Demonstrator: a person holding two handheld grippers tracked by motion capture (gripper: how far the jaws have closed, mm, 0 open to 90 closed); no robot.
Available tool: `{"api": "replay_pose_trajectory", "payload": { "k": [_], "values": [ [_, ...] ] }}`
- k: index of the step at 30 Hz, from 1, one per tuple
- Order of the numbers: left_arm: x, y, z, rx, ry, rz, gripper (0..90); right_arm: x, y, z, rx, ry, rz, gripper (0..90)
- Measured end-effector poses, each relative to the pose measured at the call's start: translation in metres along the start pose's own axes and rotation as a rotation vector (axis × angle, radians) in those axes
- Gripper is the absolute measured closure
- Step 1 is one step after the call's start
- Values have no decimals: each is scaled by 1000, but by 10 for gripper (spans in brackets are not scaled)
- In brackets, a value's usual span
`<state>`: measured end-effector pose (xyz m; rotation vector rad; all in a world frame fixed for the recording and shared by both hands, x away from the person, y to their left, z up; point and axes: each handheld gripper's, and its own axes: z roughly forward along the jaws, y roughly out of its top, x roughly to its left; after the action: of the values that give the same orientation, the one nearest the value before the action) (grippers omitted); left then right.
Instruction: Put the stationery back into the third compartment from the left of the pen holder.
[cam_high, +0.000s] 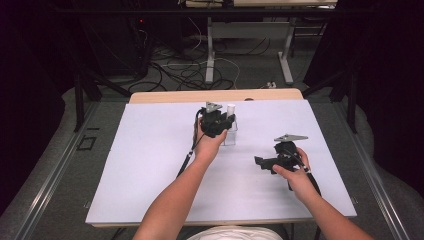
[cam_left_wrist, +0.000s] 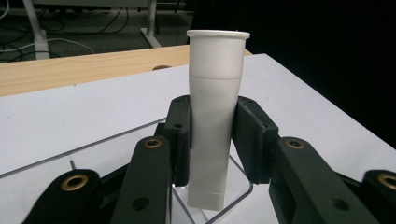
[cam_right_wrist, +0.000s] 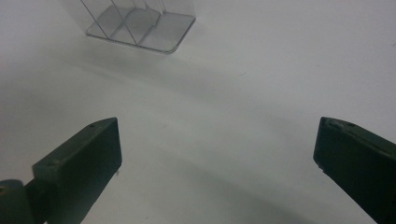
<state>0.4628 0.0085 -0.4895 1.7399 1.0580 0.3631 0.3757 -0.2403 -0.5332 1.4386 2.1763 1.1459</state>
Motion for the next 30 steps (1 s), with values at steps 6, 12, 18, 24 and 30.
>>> {"api": "replay_pose_trajectory", "payload": {
  "k": [6,12,18,24,30],
  "values": [
    [0,-2,3,6,9,-1,687,1,0,1,6,6,-6,14],
    [1,-4,3,17,9,5,687,1,-1,1,13,8,-6,17],
    [1,-5,3,22,13,10,684,1,-1,2,11,10,-13,18],
    [-2,-2,-3,13,19,13,582,1,-1,2,18,9,-5,19],
    [-1,5,-19,-29,16,32,474,1,-1,2,18,6,-4,19]
  ]
}}
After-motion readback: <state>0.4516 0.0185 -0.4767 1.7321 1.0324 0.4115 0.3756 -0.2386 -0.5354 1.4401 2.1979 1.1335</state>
